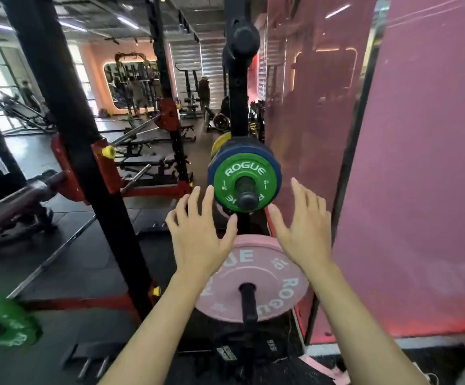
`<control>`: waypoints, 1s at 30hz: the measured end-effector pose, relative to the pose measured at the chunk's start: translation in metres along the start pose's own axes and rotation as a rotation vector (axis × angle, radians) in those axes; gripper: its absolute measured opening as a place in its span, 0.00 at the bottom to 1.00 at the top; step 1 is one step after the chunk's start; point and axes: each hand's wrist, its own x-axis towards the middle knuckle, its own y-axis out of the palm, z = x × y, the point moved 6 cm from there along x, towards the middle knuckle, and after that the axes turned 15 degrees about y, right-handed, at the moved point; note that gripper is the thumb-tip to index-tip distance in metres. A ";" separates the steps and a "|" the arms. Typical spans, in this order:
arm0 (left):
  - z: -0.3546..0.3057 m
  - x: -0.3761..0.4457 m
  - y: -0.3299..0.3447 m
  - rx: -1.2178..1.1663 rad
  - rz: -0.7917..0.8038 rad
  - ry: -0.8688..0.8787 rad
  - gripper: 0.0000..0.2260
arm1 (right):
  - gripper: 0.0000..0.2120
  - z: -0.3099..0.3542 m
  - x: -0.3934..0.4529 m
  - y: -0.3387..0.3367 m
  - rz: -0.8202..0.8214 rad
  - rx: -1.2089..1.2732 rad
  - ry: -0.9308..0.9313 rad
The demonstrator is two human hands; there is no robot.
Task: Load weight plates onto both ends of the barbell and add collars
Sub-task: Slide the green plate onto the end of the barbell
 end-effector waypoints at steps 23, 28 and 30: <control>0.052 0.077 0.088 -0.289 -0.244 0.014 0.15 | 0.27 0.006 0.089 0.086 0.040 0.058 0.055; 0.044 0.063 0.077 -0.385 -0.269 0.008 0.15 | 0.22 0.000 0.085 0.084 0.076 0.118 0.061; 0.041 0.058 0.071 -0.391 -0.295 0.021 0.14 | 0.19 -0.005 0.085 0.080 0.101 0.135 0.048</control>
